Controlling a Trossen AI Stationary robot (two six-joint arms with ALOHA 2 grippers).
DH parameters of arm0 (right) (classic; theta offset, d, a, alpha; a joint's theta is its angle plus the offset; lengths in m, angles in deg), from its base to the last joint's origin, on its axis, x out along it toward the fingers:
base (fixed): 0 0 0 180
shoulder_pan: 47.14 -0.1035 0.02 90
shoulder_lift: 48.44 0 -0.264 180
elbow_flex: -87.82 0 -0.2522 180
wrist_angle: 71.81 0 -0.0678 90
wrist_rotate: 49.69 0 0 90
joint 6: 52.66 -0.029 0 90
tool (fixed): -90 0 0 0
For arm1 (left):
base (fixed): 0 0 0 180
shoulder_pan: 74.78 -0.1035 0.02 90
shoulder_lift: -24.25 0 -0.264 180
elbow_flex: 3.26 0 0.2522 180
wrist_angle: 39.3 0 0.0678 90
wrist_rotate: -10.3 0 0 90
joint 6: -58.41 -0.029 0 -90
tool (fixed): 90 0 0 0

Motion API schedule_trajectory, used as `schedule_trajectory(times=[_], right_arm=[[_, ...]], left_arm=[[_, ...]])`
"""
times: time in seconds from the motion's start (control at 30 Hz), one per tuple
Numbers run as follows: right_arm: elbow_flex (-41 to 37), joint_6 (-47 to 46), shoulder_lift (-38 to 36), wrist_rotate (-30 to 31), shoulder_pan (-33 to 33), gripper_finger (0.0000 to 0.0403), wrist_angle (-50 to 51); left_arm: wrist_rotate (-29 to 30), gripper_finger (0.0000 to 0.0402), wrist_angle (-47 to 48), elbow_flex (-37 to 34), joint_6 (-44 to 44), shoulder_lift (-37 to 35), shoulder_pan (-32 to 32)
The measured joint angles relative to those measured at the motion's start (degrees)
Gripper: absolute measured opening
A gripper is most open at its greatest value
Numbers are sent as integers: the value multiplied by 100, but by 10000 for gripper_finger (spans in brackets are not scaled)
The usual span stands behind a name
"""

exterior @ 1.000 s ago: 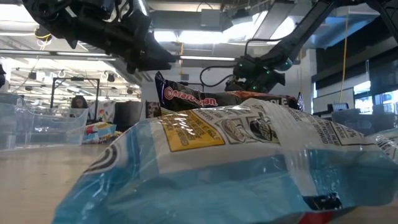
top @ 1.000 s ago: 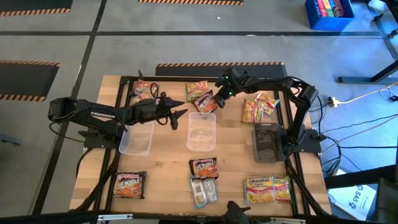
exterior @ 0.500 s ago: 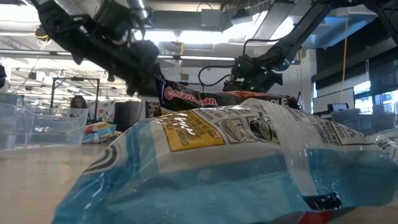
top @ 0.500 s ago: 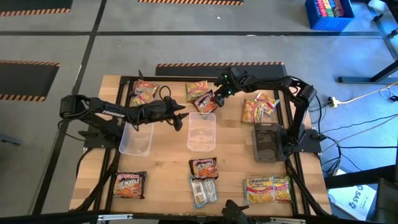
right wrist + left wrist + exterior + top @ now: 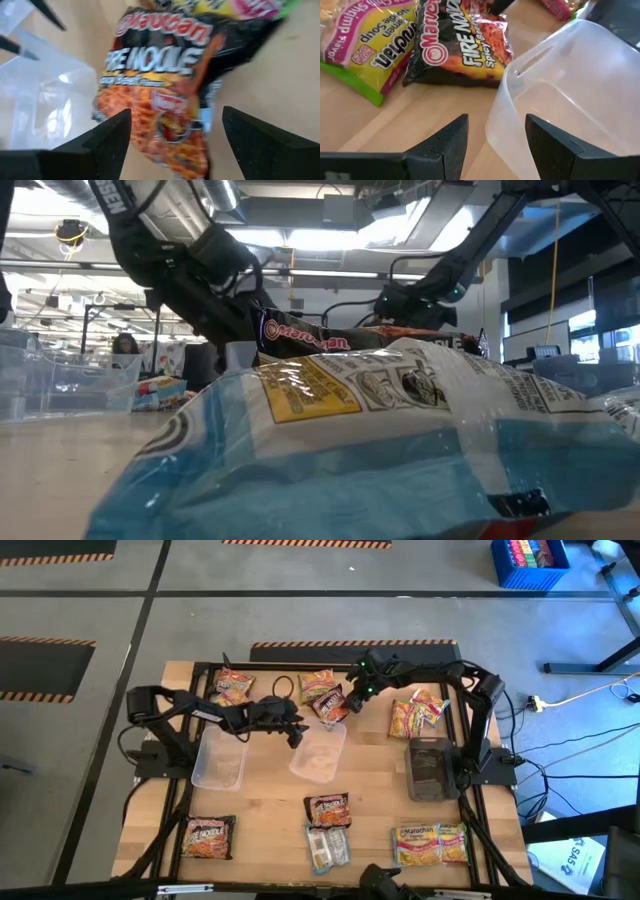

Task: Sort Maruchan noodles
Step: Put the black noodle pack into the right transparent bin

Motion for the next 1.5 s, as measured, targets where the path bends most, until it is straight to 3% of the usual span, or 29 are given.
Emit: schedule_trajectory(times=[0.33, 0.73, 1.2, 1.5], right_arm=[[0, -98, 0, 126, -95, 293, -90], [11, -304, 418, -291, -226, 224, -415], [3, 81, 439, -574, -239, 60, -749], [-7, 525, 303, -477, -241, 12, -705]], left_arm=[[-145, 190, 5, 37, -8, -116, -4], [-270, 190, 35, 41, -125, -793, 102], [-267, 190, 92, 40, -176, -788, 102], [-264, 190, 144, 37, -188, -1074, 102]])
